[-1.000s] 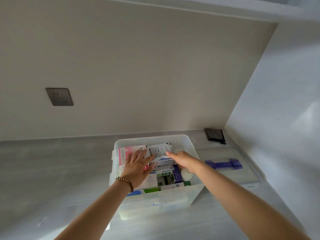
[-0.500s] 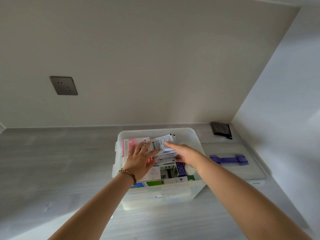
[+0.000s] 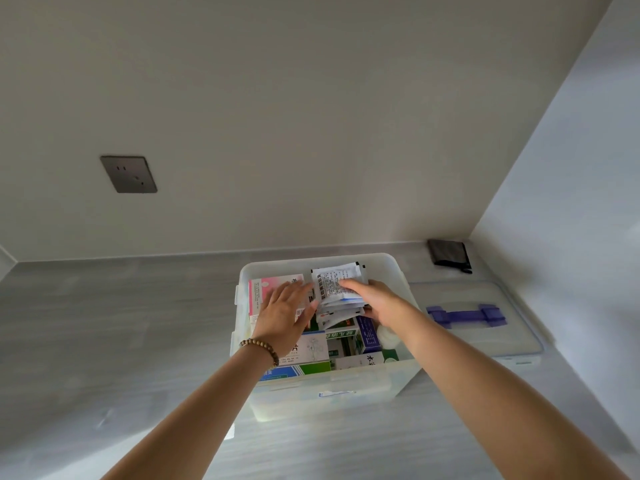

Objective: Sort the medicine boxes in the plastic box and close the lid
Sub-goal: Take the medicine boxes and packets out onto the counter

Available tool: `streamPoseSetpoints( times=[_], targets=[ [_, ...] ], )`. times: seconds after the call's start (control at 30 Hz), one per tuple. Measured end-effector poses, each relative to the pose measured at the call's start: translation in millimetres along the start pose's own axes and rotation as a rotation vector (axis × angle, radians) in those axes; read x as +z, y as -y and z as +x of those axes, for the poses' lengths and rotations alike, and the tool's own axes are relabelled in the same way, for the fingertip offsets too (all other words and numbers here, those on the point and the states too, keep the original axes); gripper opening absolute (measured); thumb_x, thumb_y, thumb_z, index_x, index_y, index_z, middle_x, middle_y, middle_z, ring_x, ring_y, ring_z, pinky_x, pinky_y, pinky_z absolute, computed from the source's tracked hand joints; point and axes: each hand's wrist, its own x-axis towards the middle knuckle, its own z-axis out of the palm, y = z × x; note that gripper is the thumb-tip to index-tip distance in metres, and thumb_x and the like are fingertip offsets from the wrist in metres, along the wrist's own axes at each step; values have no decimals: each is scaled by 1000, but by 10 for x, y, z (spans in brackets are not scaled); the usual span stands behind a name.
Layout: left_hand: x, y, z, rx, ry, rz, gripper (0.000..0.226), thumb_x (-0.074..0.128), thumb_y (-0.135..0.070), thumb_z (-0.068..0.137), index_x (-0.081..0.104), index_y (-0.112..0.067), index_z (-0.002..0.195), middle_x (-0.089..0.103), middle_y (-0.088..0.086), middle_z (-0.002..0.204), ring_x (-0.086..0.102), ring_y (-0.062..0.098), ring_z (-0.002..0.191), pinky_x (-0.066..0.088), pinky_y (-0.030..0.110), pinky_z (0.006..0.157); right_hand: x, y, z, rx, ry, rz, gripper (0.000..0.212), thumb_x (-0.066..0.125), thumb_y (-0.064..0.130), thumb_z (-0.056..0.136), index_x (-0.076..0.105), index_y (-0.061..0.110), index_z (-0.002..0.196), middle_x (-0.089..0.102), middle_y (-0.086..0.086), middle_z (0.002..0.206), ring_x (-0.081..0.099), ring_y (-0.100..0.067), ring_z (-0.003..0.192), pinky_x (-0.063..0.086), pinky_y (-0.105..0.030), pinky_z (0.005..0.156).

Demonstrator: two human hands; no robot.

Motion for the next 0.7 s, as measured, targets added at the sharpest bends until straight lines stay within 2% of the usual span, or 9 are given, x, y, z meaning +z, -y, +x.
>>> streamPoseSetpoints(
  times=[0.03,0.1,0.2,0.3,0.37,0.47,0.57,0.63,0.7],
  targets=[
    [-19,-31,11,-42,1,-81,58,23,-54,91,25,-27,142,30,-3,149,24,17,139,13,38,116,-36,7,-41,-11,1,15,62,71,51,70,55,15,119,62,-6,114,57,-23,104,50,-36,90],
    [-89,-130,36,-121,-25,-279,59,27,-52,91,27,-20,141,38,4,144,42,24,128,34,44,108,-119,31,-149,-39,16,63,64,72,52,69,56,14,118,63,-9,116,58,-26,107,47,-41,98],
    [-214,-371,109,-202,-40,-561,58,31,-52,90,32,-18,138,48,8,137,51,26,119,43,42,98,-284,114,-362,-100,31,170,64,72,47,72,55,9,121,65,-13,115,60,-28,107,43,-43,102],
    [-292,-720,199,-282,144,-858,62,33,-56,88,41,-12,131,57,12,123,61,24,98,55,35,77,-491,181,-640,-169,11,282,53,70,37,78,57,6,120,69,-11,104,65,-22,94,51,-34,87],
    [-298,-981,225,-323,298,-1020,63,39,-60,84,49,-10,121,61,10,110,63,21,84,57,29,62,-677,170,-833,-206,-16,319,49,68,33,81,58,8,121,69,-10,108,65,-21,96,51,-32,82],
    [-206,-1355,233,-308,430,-1050,64,51,-63,76,53,-11,113,63,8,105,66,21,82,58,31,59,-1021,68,-1078,-235,-50,286,44,65,32,84,59,11,123,70,-7,112,64,-21,106,47,-40,98],
    [12,-1753,218,-262,449,-1049,55,62,-51,77,56,-9,113,67,6,97,67,17,74,58,28,57,-1393,-79,-1249,-243,-101,281,34,64,26,85,63,10,115,71,-14,105,67,-31,96,53,-52,87],
    [217,-2027,216,-213,438,-1048,46,62,-43,81,57,-10,113,66,3,92,65,14,69,58,27,57,-1635,-202,-1323,-251,-100,305,21,62,22,86,65,16,107,70,-13,103,69,-27,91,55,-42,77],
    [469,-2305,206,-208,438,-1041,39,62,-40,82,55,-12,108,63,-1,86,63,12,66,58,25,55,-1905,-384,-1369,-238,-107,293,22,59,24,87,64,19,109,71,-6,101,67,-19,89,52,-31,78]
  ],
)
